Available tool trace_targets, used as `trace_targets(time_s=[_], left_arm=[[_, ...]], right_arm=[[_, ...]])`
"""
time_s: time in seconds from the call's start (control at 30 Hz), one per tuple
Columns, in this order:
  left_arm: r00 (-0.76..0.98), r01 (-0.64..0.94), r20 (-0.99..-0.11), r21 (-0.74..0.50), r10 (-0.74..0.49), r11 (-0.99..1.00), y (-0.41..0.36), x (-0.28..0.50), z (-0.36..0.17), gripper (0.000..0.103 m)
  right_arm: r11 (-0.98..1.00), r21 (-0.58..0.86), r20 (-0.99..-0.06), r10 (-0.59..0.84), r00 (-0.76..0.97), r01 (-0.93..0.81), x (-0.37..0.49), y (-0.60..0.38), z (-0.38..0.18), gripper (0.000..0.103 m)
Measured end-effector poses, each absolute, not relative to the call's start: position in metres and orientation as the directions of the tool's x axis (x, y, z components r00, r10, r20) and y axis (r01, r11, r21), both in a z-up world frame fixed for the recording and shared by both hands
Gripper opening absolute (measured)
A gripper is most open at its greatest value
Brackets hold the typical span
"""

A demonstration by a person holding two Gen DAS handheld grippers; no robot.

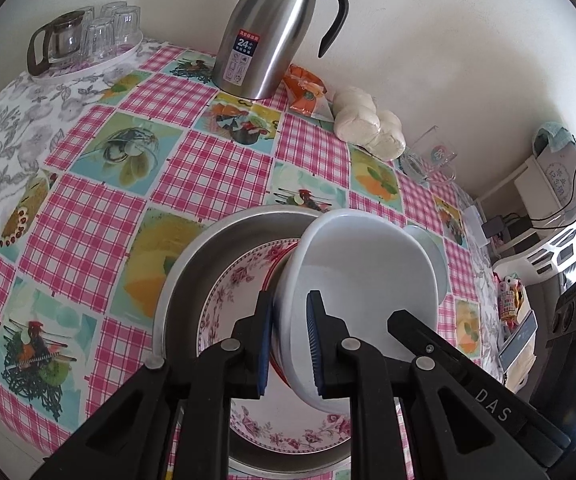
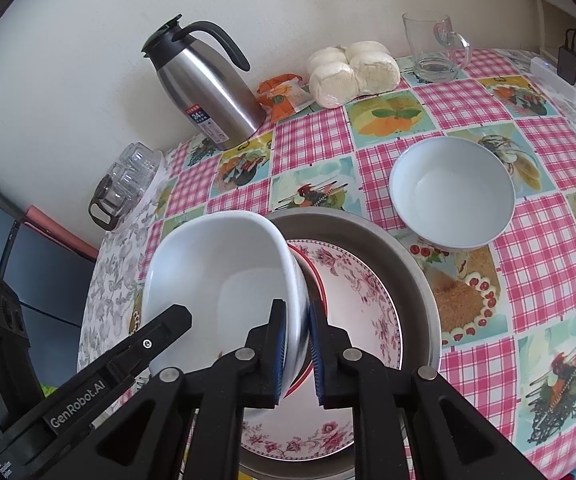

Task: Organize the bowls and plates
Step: 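Lower the white square bowl into the red-rimmed bowl in the basin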

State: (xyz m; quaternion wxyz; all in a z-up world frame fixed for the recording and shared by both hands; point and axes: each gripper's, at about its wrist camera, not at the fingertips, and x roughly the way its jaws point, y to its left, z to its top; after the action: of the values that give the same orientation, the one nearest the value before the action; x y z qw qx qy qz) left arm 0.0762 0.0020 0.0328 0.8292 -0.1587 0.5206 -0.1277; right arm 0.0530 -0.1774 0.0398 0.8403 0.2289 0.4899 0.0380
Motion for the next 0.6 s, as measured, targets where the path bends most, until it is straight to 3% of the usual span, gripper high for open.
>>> trace_targets(time_s=[0.6], left_arm=[[0.455,0.029,-0.793,-0.442,-0.406,0.897,0.013,0.074,0.042,0.017]], right_arm=[[0.887,0.437,-0.783,0.294,0.547,0.148,0.049,-0.181,0.052,0.019]])
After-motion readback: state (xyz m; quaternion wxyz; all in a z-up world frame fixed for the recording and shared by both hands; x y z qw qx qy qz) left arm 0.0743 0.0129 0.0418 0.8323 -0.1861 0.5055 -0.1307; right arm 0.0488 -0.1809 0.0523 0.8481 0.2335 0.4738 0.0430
